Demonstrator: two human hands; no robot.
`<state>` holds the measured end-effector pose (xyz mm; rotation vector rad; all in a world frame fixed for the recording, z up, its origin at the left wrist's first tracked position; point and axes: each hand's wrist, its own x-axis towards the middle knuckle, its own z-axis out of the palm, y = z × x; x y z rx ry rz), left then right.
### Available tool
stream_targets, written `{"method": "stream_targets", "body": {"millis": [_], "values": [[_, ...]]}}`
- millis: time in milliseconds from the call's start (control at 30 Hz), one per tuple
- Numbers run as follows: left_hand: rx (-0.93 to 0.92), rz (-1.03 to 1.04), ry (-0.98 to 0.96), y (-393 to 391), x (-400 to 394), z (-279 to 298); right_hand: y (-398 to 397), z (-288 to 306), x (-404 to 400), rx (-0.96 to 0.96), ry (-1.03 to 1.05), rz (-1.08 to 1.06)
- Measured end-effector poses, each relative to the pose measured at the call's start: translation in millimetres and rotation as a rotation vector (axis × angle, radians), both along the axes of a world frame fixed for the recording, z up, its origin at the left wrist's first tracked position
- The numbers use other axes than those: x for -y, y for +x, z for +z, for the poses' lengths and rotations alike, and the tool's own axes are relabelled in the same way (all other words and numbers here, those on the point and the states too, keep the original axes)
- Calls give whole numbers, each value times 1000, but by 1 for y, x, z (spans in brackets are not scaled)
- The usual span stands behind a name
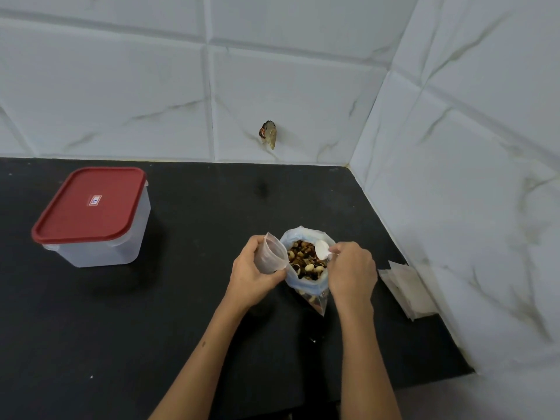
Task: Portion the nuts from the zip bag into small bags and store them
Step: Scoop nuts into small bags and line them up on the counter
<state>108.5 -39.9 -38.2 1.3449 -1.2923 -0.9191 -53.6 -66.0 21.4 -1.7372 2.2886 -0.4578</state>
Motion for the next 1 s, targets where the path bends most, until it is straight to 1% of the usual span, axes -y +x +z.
{"method": "stream_targets", "body": {"millis": [133, 267, 400, 633, 733, 867, 1000], "values": [[-89, -72, 64, -1, 7, -4, 5, -4, 5, -122, 16, 24], [-231, -153, 132, -7, 12, -7, 11, -5, 11, -154, -4, 42], [-414, -172, 165, -15, 16, -10, 10, -3, 20, -138, 1, 64], [-552, -163, 156, -21, 21, -14, 1, 2, 30, -18, 104, 29], [-563, -148, 143, -23, 22, -15, 3, 3, 29, -59, 118, 17], [-525, -176, 111, -26, 23, -12, 13, -4, 25, -144, 12, 34], [-493, -183, 129, -22, 23, -10, 8, -5, 24, -71, -74, 21]]}}
